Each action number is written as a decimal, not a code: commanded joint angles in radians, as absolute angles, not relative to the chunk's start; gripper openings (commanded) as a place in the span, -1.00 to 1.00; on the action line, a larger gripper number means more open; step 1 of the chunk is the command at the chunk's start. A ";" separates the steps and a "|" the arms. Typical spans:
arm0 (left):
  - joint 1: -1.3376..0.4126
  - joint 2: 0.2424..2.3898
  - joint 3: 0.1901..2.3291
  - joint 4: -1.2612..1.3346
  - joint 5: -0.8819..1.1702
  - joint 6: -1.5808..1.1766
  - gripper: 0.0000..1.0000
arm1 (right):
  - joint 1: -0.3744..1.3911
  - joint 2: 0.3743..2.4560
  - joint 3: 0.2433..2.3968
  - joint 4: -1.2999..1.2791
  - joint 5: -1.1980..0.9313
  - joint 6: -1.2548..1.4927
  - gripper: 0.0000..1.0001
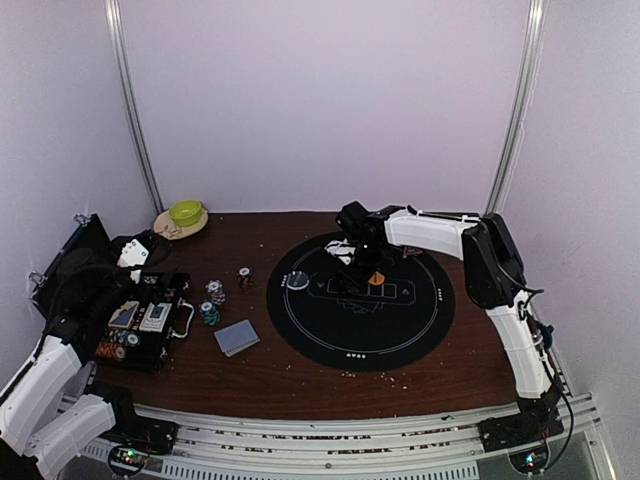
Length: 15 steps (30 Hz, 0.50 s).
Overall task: Distribute texas hold em gaming equipment
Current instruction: Pick up the small blind button from the poker table mat.
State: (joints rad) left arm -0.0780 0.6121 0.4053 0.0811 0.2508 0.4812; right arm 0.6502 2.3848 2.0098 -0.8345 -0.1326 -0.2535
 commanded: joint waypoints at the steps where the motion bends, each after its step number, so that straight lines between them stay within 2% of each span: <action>1: -0.070 0.605 0.401 0.118 0.264 0.483 0.96 | 0.637 2.423 2.054 -0.845 -0.173 -0.216 0.63; 8: -0.069 0.600 0.401 0.118 0.262 0.483 0.96 | 0.616 2.435 2.056 -0.838 -0.206 -0.194 0.66; 15: -0.070 0.603 0.400 0.120 0.262 0.484 0.96 | 0.597 2.446 2.053 -0.831 -0.183 -0.184 0.50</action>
State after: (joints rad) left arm -0.0780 0.6113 0.4042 0.0811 0.2504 0.4816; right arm 0.6163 2.4096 2.0415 -0.8356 -0.2043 -0.2016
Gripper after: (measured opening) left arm 0.979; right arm 0.783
